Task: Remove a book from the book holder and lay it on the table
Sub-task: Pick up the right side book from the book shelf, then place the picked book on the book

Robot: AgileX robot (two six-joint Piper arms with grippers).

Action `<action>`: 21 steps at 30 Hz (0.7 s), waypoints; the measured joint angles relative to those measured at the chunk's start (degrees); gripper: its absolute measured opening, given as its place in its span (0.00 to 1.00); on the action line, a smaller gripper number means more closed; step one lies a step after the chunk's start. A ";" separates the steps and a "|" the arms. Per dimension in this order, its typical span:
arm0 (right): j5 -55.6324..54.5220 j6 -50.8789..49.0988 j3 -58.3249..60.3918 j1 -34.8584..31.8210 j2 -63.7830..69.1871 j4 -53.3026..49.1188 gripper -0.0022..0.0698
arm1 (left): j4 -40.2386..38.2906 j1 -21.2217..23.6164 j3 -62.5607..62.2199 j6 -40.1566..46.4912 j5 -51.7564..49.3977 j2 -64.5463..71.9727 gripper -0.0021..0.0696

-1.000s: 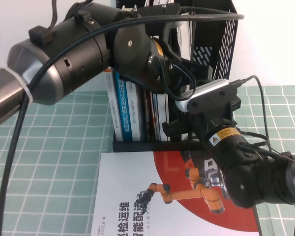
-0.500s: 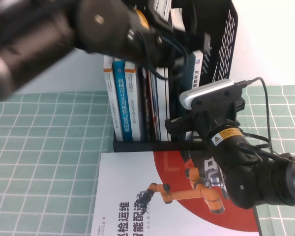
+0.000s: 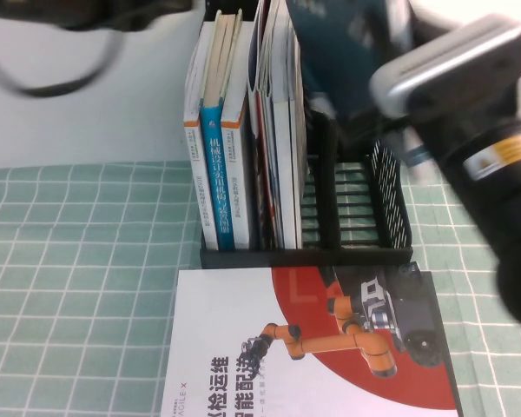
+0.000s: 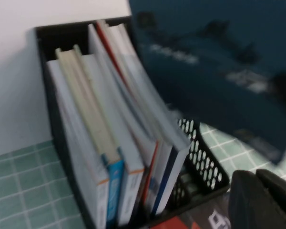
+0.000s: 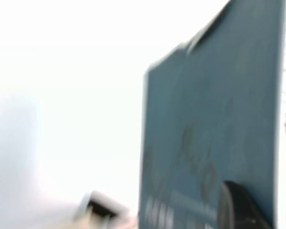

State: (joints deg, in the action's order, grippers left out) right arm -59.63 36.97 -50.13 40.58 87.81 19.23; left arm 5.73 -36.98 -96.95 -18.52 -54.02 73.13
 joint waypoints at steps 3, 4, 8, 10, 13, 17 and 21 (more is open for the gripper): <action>4.16 4.23 0.00 0.00 -7.26 -5.62 0.21 | 0.92 0.00 0.00 0.12 -4.39 -3.15 0.02; 6.94 5.21 0.00 0.00 -9.58 -7.64 0.21 | 0.92 0.00 0.00 0.40 -5.55 -4.21 0.02; 22.24 6.42 0.00 0.00 -17.66 -15.37 0.21 | 1.02 0.10 0.00 0.78 -9.04 -8.31 0.02; 30.14 6.42 0.00 0.00 -21.01 -19.23 0.21 | 0.64 0.10 0.00 1.65 -10.16 -10.00 0.03; 41.97 5.97 0.12 0.80 -25.74 -22.54 0.21 | -0.37 0.10 0.00 2.78 -11.67 -12.18 0.02; 55.92 5.88 0.50 2.93 -29.33 -23.57 0.21 | -1.62 0.10 2.71 3.15 -11.65 -15.20 0.03; 64.74 5.88 0.50 6.32 -28.90 -24.54 0.21 | -4.10 0.10 9.26 3.15 -11.00 -19.11 0.03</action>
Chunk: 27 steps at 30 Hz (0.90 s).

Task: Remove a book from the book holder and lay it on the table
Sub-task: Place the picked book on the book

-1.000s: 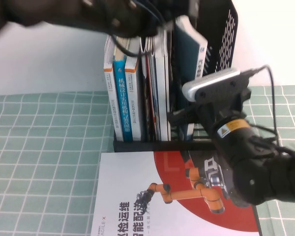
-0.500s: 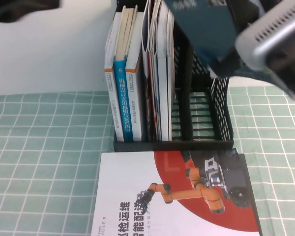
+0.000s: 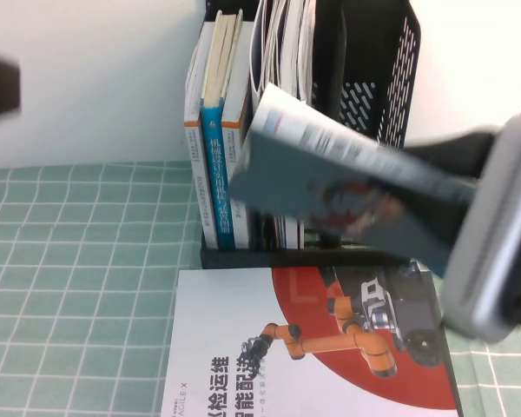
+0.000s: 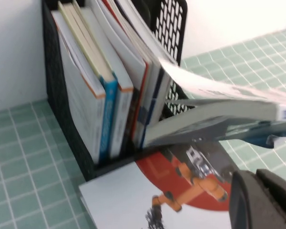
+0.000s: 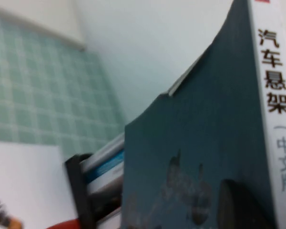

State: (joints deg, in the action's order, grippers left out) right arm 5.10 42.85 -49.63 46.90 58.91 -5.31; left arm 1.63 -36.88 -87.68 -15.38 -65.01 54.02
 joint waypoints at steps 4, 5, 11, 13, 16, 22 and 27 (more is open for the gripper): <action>0.85 0.58 0.04 2.30 4.22 -4.25 0.21 | -2.36 0.00 8.77 -0.42 3.29 -4.52 0.03; 0.03 1.29 0.04 2.71 6.18 -5.49 0.21 | -2.85 0.00 11.14 -0.70 4.40 -5.72 0.03; -9.08 6.59 0.04 2.95 16.10 -10.01 0.21 | -3.20 0.00 22.54 -2.86 9.22 -10.83 0.03; -11.13 8.76 0.04 2.95 19.03 -10.63 0.21 | -3.35 0.00 24.82 -3.58 10.25 -11.74 0.03; -12.25 9.63 0.04 2.95 23.32 -11.03 0.21 | -3.64 0.00 27.47 -4.31 11.31 -12.47 0.03; -10.29 4.66 1.36 5.28 26.57 -11.08 0.21 | -4.21 0.00 28.42 -4.56 11.43 -12.47 0.03; -10.17 1.36 6.45 7.99 27.21 -11.30 0.21 | -4.30 0.00 28.42 -4.56 11.69 -12.47 0.03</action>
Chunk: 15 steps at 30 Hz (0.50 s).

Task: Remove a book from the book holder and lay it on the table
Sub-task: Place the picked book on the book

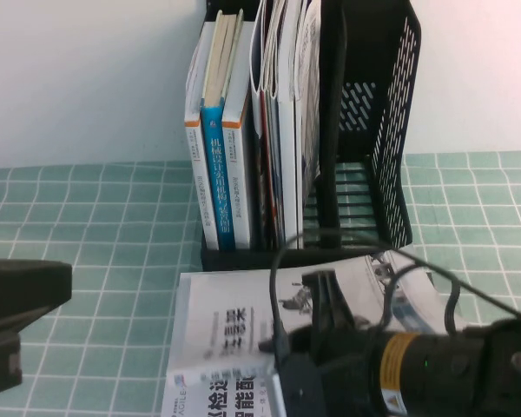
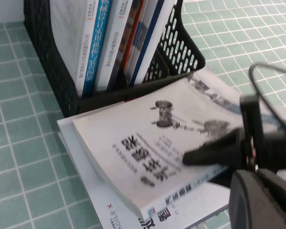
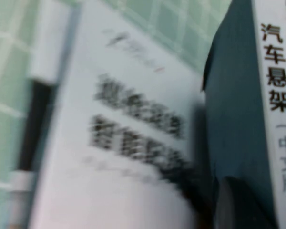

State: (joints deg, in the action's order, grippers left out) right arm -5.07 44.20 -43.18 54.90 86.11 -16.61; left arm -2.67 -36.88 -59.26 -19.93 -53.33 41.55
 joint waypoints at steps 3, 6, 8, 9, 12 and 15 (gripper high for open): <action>-2.21 -1.63 3.19 0.79 0.58 0.95 0.21 | 0.00 0.00 0.00 0.00 0.52 0.00 0.03; -8.68 -2.26 6.59 0.91 1.97 4.51 0.21 | 0.00 0.00 0.00 0.00 0.83 0.00 0.03; -13.74 -2.26 7.96 0.91 3.86 7.59 0.21 | 0.00 0.00 0.00 0.00 1.22 0.00 0.03; -16.40 -2.26 8.34 0.91 5.03 8.85 0.21 | 0.00 0.00 0.00 0.00 1.23 0.00 0.03; -23.46 -2.26 8.62 0.91 8.37 11.01 0.21 | 0.00 0.00 0.00 0.00 1.63 0.00 0.03; -26.68 -2.26 8.62 1.06 10.72 12.03 0.21 | 0.00 0.00 0.00 0.00 2.14 0.00 0.03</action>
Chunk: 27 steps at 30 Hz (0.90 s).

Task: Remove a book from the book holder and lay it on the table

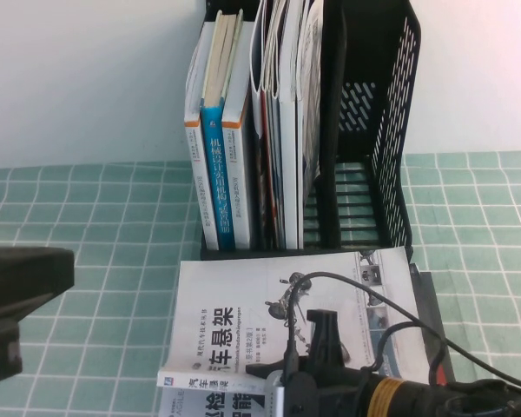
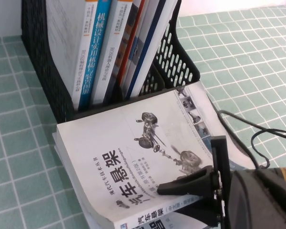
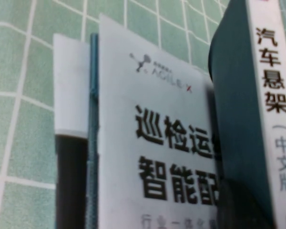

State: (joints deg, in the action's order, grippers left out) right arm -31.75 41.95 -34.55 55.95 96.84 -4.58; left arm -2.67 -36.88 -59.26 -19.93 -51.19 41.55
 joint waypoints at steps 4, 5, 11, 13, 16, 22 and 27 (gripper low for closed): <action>0.02 -0.04 0.14 0.03 0.71 0.82 0.28 | 0.00 0.00 0.00 0.00 0.23 0.00 0.03; 0.65 -0.72 0.22 0.12 0.71 1.33 0.34 | 0.00 0.00 0.00 0.00 0.47 0.00 0.03; 5.58 -11.21 0.33 0.24 -2.13 0.59 0.75 | 0.63 0.00 0.00 0.00 2.02 0.00 0.03; 8.18 -17.88 0.36 0.87 -5.49 -3.32 0.79 | 1.19 0.00 0.00 0.00 3.13 0.00 0.03; 10.56 -28.27 0.36 2.16 -11.31 -11.01 0.81 | 2.18 0.00 0.00 -0.22 5.29 0.00 0.03; 11.44 -46.20 0.36 3.31 -22.52 -27.66 0.79 | 4.46 0.00 0.00 -0.22 10.09 0.00 0.03; 21.01 -44.70 -2.42 3.34 -32.77 -32.40 0.57 | 7.30 0.00 0.00 0.22 11.28 -0.57 0.03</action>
State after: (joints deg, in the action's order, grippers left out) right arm -10.75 -2.75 -36.97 59.30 64.07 -36.98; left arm 4.62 -36.88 -59.26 -19.71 -39.91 40.98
